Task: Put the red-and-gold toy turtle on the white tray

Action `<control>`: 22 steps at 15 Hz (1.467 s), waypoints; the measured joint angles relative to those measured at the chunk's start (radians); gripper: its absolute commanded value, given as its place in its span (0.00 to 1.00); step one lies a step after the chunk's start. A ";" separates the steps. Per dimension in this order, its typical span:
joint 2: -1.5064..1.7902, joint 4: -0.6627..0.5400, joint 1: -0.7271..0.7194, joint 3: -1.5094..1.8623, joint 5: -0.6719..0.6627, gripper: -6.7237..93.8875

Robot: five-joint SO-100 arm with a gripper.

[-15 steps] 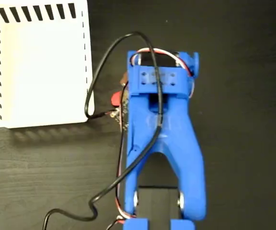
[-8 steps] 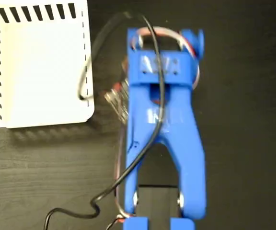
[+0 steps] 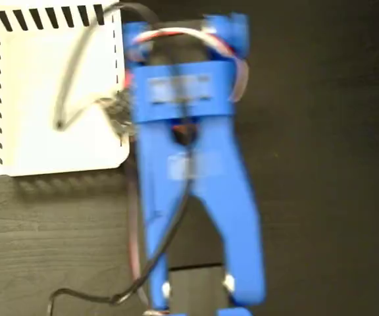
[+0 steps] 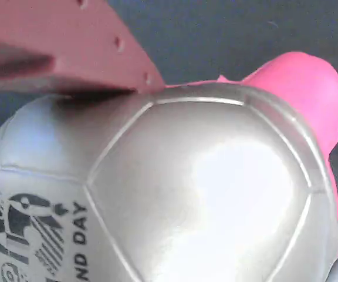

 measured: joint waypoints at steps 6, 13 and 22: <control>-0.166 -0.012 -0.276 -0.288 0.462 0.07; -0.394 -0.051 -0.319 -0.391 0.571 0.09; -0.410 -0.018 -0.336 -0.420 0.571 0.63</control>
